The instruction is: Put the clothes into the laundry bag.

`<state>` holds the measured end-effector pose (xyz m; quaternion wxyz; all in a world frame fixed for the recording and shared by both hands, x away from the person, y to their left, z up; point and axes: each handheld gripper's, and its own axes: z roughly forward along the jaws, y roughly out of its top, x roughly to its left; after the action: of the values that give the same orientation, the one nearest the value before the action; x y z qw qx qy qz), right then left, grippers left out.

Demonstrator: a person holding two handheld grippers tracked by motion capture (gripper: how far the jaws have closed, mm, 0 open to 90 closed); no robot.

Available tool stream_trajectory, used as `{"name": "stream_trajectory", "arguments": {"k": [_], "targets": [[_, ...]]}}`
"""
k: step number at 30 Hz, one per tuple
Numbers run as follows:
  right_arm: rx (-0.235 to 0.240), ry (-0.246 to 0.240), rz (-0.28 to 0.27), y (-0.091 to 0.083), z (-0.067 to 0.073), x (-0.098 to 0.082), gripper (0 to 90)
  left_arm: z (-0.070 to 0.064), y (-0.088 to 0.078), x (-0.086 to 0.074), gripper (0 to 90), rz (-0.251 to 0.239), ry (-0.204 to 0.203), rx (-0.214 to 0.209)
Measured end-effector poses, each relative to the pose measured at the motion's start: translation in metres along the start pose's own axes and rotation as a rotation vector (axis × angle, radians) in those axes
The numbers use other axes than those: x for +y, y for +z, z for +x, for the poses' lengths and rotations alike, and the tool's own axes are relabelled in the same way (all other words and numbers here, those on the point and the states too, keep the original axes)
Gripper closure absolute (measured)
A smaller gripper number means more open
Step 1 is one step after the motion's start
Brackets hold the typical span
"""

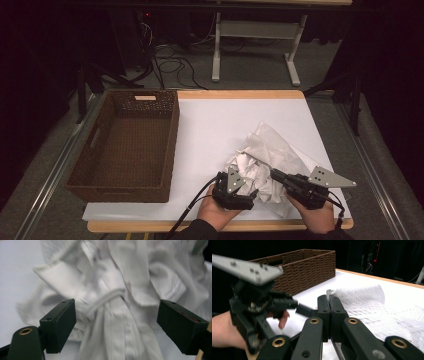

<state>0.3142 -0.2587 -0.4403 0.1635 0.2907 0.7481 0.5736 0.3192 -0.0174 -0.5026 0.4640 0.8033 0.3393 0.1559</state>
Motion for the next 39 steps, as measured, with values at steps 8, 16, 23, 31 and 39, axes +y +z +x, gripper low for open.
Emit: {"name": "stream_trajectory", "arguments": {"k": [8,16,23,31,39], "targets": [[-0.004,-0.006,0.008,0.001,0.0,-0.001,90.0,-0.013,0.02,-0.006,48.1,0.105,0.065,0.003],[0.007,-0.003,0.007,0.004,0.0,-0.001,90.0,-0.011,0.002,-0.002,76.2,0.05,0.047,-0.017],[0.022,-0.012,0.0,0.009,0.002,0.001,90.0,-0.007,-0.03,0.007,77.9,-0.087,0.005,-0.018],[0.025,-0.012,-0.005,0.009,0.002,0.001,90.0,-0.009,-0.054,0.021,81.2,-0.194,0.044,0.023],[0.025,-0.009,0.006,0.012,0.002,-0.001,90.0,-0.014,-0.048,0.027,81.3,-0.18,0.091,0.059]]}}
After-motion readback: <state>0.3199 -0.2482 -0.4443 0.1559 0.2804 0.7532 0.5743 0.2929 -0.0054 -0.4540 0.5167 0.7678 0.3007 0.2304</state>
